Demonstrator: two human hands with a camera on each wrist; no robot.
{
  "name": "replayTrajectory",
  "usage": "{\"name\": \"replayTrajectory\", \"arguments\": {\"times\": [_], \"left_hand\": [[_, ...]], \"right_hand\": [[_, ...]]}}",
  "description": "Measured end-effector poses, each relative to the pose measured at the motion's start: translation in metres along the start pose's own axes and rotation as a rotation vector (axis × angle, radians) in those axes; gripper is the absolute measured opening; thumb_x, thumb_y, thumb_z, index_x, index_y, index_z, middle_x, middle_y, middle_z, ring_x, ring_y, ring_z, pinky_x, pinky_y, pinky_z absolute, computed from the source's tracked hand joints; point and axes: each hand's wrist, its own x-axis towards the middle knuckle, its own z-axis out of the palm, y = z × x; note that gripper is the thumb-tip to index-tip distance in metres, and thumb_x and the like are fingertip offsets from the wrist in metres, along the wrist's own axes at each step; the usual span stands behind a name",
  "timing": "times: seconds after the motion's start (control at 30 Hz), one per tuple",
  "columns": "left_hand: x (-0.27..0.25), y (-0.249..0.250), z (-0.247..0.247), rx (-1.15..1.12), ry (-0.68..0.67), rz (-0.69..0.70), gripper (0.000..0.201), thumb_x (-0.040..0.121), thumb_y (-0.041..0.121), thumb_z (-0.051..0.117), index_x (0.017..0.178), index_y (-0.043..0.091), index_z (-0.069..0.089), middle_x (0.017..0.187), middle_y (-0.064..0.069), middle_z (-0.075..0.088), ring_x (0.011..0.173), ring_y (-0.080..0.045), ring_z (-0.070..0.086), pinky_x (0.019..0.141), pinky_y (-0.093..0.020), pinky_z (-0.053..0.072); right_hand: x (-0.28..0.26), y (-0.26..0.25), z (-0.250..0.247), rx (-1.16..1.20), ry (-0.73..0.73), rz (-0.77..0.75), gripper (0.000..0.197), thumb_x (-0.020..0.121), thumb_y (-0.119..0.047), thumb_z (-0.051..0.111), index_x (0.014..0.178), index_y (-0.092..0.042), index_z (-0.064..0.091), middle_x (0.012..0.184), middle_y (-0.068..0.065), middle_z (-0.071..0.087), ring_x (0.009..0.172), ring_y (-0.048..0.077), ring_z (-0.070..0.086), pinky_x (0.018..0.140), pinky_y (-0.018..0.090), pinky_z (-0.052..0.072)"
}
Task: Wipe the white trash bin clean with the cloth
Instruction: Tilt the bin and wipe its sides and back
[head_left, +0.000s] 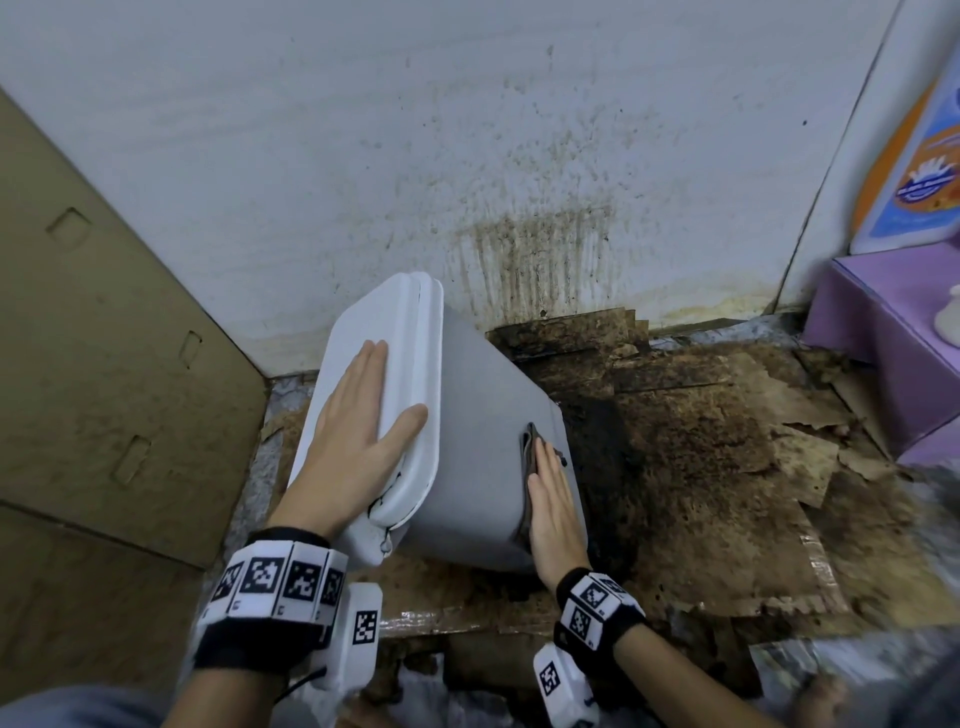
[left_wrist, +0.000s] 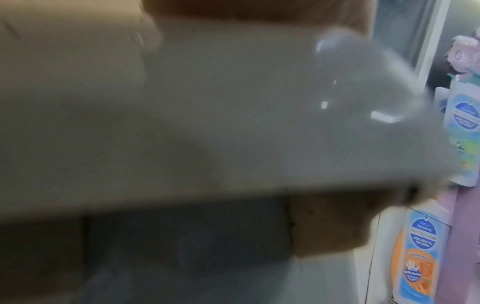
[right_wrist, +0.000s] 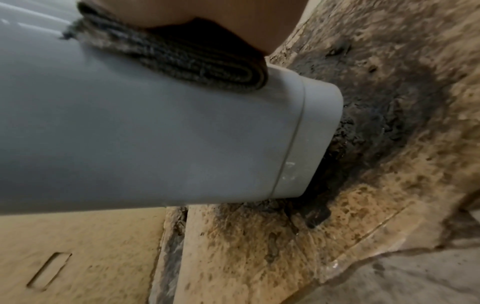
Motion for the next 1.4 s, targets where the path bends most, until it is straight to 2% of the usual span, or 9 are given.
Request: {"name": "replayTrajectory", "arguments": {"times": [0.13,0.27,0.37,0.47,0.63,0.87,1.1,1.27,1.4], "left_hand": [[0.000,-0.001,0.000,0.004,-0.004,-0.002,0.081,0.097,0.059,0.042,0.162,0.033,0.000,0.171,0.016,-0.002,0.155,0.000,-0.001,0.126,-0.032,0.002],[0.003,-0.001,0.002,0.019,0.002,0.007,0.085,0.092,0.061,0.037,0.163,0.031,0.001,0.171,0.014,-0.002,0.156,-0.001,-0.001,0.128,-0.035,0.003],[0.003,-0.001,0.003,0.030,0.007,0.013,0.085,0.092,0.060,0.036,0.163,0.030,0.001,0.171,0.013,-0.002,0.156,-0.002,-0.001,0.127,-0.034,0.003],[0.004,-0.001,0.004,0.030,0.005,0.016,0.085,0.092,0.061,0.036,0.163,0.029,0.001,0.171,0.013,-0.002,0.156,-0.001,-0.001,0.128,-0.034,0.003],[0.004,-0.003,0.005,0.037,0.009,0.025,0.088,0.090,0.065,0.034,0.163,0.027,0.002,0.171,0.011,-0.001,0.156,-0.002,-0.001,0.126,-0.030,0.002],[0.005,-0.001,0.004,0.036,0.003,0.011,0.086,0.092,0.059,0.037,0.163,0.026,0.002,0.171,0.010,-0.001,0.156,-0.003,0.000,0.124,-0.026,0.001],[0.003,0.001,0.002,0.028,-0.004,0.001,0.087,0.091,0.060,0.037,0.163,0.028,0.002,0.171,0.011,-0.001,0.156,-0.002,0.000,0.124,-0.027,0.002],[0.001,0.003,0.000,0.013,-0.004,-0.009,0.087,0.091,0.060,0.038,0.164,0.028,0.003,0.171,0.012,0.000,0.156,-0.002,0.001,0.125,-0.029,0.002],[0.000,0.004,0.001,0.003,-0.002,-0.005,0.087,0.091,0.062,0.038,0.164,0.030,0.003,0.171,0.014,-0.001,0.155,0.000,0.000,0.126,-0.031,0.003]], "right_hand": [[0.002,-0.011,0.006,0.032,0.037,0.062,0.064,0.096,-0.048,0.015,0.158,-0.034,0.009,0.170,-0.011,0.007,0.153,-0.001,0.001,0.128,0.034,0.002],[-0.004,-0.034,0.010,0.035,0.038,0.069,0.067,0.095,-0.052,0.014,0.160,-0.036,0.009,0.169,-0.015,0.007,0.153,-0.002,0.002,0.127,0.033,0.001],[-0.010,-0.058,0.013,0.031,0.018,0.006,0.065,0.096,-0.054,0.014,0.159,-0.040,0.007,0.169,-0.018,0.004,0.152,-0.004,0.000,0.127,0.034,0.001],[-0.016,-0.083,0.017,0.037,-0.002,-0.095,0.065,0.095,-0.059,0.014,0.158,-0.044,0.006,0.168,-0.021,0.003,0.152,-0.007,-0.002,0.125,0.029,-0.001],[-0.023,-0.103,0.024,-0.008,0.006,-0.250,0.064,0.098,-0.059,0.016,0.159,-0.041,0.006,0.169,-0.019,0.004,0.152,-0.006,-0.004,0.123,0.025,-0.001],[-0.020,-0.101,0.021,-0.008,-0.010,-0.243,0.063,0.100,-0.058,0.018,0.160,-0.040,0.009,0.169,-0.019,0.007,0.153,-0.003,-0.002,0.126,0.029,0.002],[-0.014,-0.102,0.013,0.215,0.043,-0.161,0.051,0.106,-0.027,0.040,0.156,-0.030,0.033,0.159,-0.009,0.036,0.148,0.001,0.026,0.125,0.037,0.023],[-0.012,-0.105,0.012,0.242,0.069,-0.110,0.047,0.104,-0.032,0.038,0.151,-0.033,0.040,0.149,-0.006,0.048,0.139,0.007,0.043,0.119,0.042,0.036],[-0.007,-0.122,0.003,0.418,0.089,-0.059,0.035,0.108,-0.024,0.039,0.140,-0.033,0.050,0.134,-0.011,0.061,0.121,-0.003,0.056,0.110,0.027,0.045]]}}
